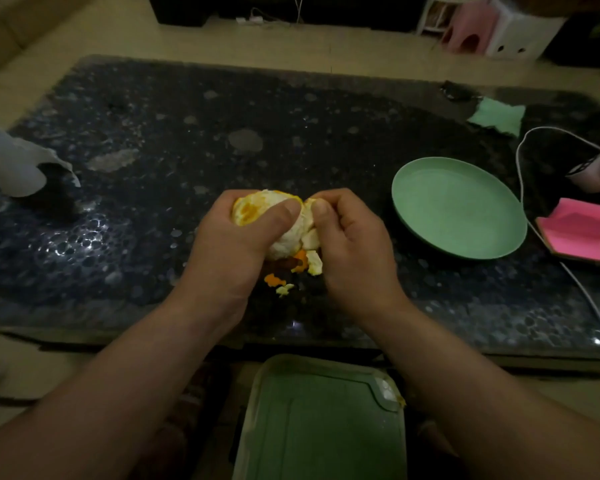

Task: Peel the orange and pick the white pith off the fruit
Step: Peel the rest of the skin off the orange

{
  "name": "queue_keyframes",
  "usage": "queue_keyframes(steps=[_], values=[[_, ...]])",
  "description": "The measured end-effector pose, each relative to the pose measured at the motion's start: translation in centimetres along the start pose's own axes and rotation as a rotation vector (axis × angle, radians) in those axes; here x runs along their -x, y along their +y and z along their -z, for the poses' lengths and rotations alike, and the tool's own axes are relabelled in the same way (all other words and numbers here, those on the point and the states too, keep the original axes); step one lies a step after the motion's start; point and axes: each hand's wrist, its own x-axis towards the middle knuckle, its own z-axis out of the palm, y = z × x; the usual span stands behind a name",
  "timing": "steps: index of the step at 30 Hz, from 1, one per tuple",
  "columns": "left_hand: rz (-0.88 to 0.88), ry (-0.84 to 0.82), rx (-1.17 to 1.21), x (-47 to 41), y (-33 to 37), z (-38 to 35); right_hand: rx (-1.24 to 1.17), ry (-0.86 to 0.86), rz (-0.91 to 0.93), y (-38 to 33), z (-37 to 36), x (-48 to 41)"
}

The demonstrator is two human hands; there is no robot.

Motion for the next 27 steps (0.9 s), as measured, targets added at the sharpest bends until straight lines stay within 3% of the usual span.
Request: queue_keyframes(steps=[5, 9, 14, 19, 23, 27], values=[[0.057, -0.023, 0.038, -0.6, -0.4, 0.7, -0.167, -0.088, -0.193, -0.3, -0.2, -0.1], [-0.062, 0.044, -0.13, -0.5, -1.1, 0.6, 0.018, -0.172, -0.139, -0.7, -0.8, 0.8], [-0.191, 0.048, -0.166, 0.4, -1.1, -0.2, -0.056, -0.025, -0.13, -0.6, -0.8, 0.7], [-0.16, 0.072, -0.058, 0.4, -1.3, -0.9, -0.212, 0.073, -0.238, -0.6, -1.4, 0.9], [-0.028, 0.025, 0.166, 0.0, -1.2, -1.3, -0.521, 0.089, -0.393, -1.2, -1.5, 0.3], [0.136, -0.105, 0.338, -0.6, -0.9, -0.5, -0.942, -0.013, -0.59, -1.8, -0.6, -0.3]])
